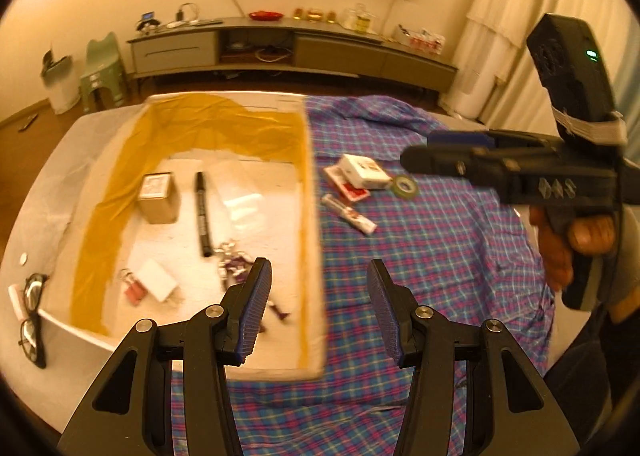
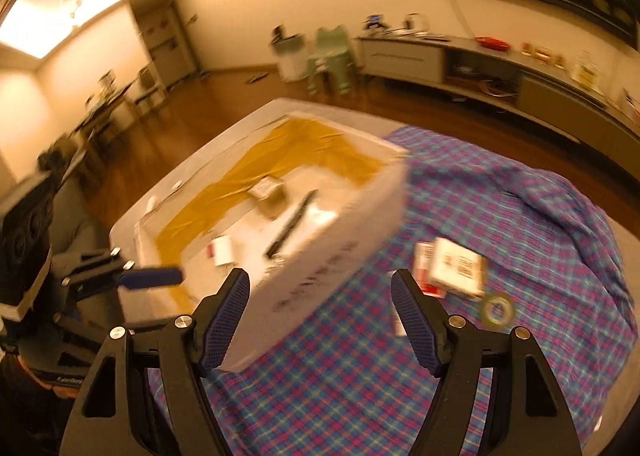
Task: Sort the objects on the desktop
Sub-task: 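Withdraw both open tools from the box back over the cloth, then grasp the glass vial with the left tool while the right tool grasps the green tape roll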
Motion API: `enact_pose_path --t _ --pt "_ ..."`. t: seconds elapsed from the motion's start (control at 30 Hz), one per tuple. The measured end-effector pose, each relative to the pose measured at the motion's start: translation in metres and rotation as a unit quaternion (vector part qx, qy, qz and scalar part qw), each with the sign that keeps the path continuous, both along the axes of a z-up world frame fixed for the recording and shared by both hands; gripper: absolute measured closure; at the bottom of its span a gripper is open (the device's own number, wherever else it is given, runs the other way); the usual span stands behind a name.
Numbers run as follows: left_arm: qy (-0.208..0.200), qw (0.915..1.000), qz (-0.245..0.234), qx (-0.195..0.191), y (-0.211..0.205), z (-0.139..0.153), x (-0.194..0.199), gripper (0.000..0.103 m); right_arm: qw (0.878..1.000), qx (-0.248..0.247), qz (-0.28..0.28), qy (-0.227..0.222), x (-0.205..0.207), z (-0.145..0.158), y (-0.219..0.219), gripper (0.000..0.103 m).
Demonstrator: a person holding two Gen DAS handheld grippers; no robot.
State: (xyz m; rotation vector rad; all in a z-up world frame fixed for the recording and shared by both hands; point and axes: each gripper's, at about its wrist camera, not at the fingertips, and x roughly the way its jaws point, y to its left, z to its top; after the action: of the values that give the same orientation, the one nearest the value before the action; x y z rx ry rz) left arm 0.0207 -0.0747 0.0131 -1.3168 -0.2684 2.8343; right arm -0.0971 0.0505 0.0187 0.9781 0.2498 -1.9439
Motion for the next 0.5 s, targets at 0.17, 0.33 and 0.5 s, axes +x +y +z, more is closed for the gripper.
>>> enact_pose_path --t 0.17,0.33,0.5 --pt "-0.023 0.9995 -0.023 0.004 0.034 -0.009 -0.018 0.05 0.996 0.004 -0.084 0.001 -0.037 -0.02 0.048 0.029" --pt "-0.064 0.9975 -0.008 0.028 0.051 -0.025 -0.046 0.05 0.993 0.054 -0.106 0.0 -0.067 -0.052 0.064 0.029" --pt "-0.087 0.9943 0.027 0.055 0.059 -0.048 -0.088 0.05 0.987 0.124 -0.098 0.012 -0.089 -0.093 0.062 0.029"
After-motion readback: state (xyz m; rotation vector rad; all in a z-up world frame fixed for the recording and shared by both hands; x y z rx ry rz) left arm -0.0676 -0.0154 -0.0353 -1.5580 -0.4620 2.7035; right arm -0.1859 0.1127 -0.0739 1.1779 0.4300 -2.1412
